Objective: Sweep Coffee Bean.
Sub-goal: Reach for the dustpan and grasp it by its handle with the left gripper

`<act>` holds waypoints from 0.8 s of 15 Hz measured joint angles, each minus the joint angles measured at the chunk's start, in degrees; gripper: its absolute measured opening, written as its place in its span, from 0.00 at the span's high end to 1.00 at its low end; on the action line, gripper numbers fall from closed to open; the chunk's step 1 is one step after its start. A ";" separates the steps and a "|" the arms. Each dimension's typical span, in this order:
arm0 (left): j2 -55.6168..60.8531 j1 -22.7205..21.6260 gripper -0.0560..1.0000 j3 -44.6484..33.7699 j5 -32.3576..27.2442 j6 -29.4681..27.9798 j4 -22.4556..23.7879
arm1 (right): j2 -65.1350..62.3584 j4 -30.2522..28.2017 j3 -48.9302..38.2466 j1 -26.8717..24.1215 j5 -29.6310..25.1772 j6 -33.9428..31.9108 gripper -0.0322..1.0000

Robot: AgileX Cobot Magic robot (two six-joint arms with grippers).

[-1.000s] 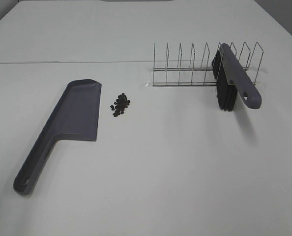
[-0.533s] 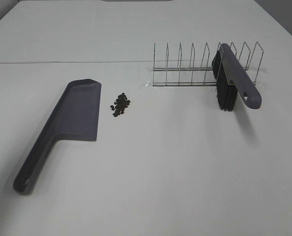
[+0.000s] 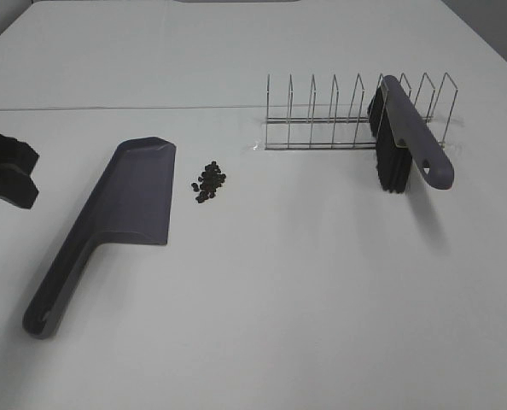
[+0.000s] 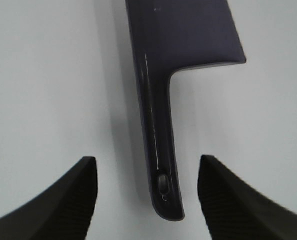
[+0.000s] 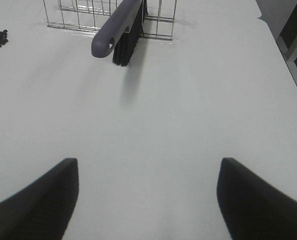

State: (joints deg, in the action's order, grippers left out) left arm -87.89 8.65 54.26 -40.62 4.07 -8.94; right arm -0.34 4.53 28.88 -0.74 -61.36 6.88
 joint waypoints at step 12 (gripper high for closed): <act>-16.39 4.70 0.33 1.78 6.36 -9.51 2.58 | 0.00 0.00 0.00 0.00 0.00 0.00 0.26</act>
State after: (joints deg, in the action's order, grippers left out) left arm -104.28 13.35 56.04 -34.26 -5.44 -6.36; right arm -0.34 4.53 28.88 -0.74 -61.36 6.88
